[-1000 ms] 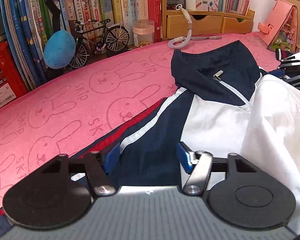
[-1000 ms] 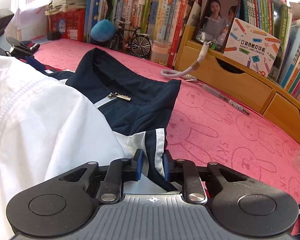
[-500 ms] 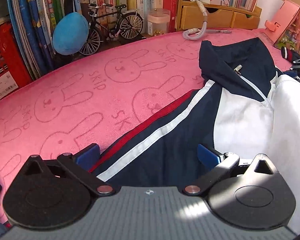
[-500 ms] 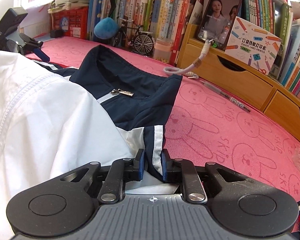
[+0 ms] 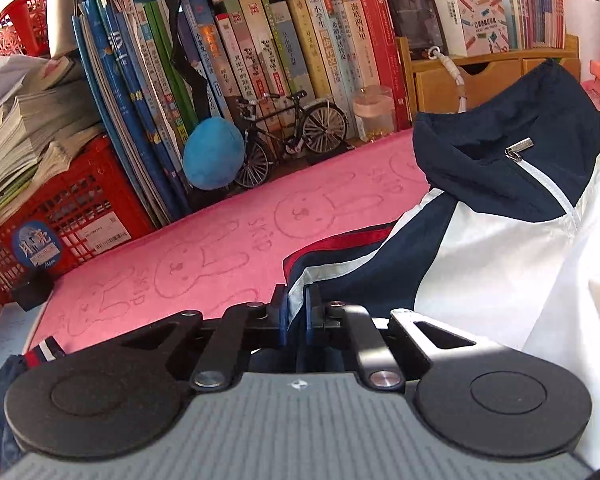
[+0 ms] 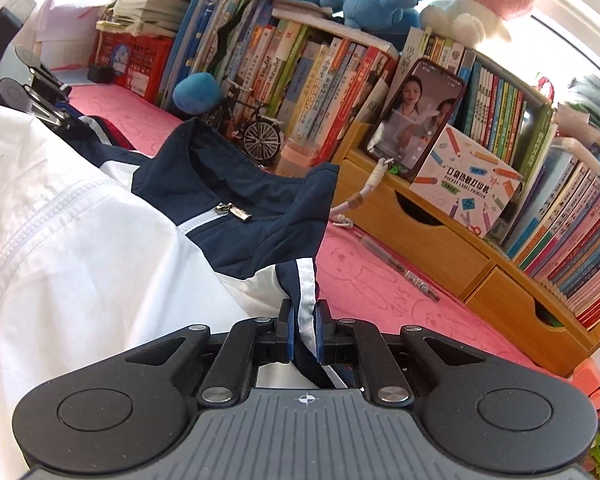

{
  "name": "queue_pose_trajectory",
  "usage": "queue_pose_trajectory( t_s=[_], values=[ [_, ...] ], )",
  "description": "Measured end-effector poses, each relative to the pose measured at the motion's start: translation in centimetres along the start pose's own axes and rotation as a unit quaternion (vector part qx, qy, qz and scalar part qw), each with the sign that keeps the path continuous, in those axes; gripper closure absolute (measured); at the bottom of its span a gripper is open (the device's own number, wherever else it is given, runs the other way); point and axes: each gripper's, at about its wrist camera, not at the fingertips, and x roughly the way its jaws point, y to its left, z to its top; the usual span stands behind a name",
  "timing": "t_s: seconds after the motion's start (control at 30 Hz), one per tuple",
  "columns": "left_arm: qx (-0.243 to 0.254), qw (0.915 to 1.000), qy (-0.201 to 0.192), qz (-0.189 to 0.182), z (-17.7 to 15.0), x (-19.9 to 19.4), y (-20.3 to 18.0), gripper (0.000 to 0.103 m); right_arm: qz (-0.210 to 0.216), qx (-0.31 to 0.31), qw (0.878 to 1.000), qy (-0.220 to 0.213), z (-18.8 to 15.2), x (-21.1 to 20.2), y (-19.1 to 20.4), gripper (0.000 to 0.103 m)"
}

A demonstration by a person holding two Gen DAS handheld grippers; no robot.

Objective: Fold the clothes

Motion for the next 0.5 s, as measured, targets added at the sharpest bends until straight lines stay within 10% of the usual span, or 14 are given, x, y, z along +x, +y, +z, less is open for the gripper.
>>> queue_pose_trajectory(
  t_s=[0.2,0.37,0.5],
  values=[
    [0.019,0.9978,-0.003,0.063,1.8,2.0,-0.2,0.085,-0.025,0.054,0.998,0.012,2.5,5.9,-2.5,0.08],
    [0.035,0.9927,-0.006,0.115,3.2,3.6,-0.3,0.025,-0.094,0.093,0.988,0.076,1.6,9.3,-2.6,0.036],
    [0.028,0.9919,-0.024,0.122,3.9,2.3,0.0,0.017,-0.023,0.134,0.991,-0.016,0.5,2.4,-2.9,0.019]
  ],
)
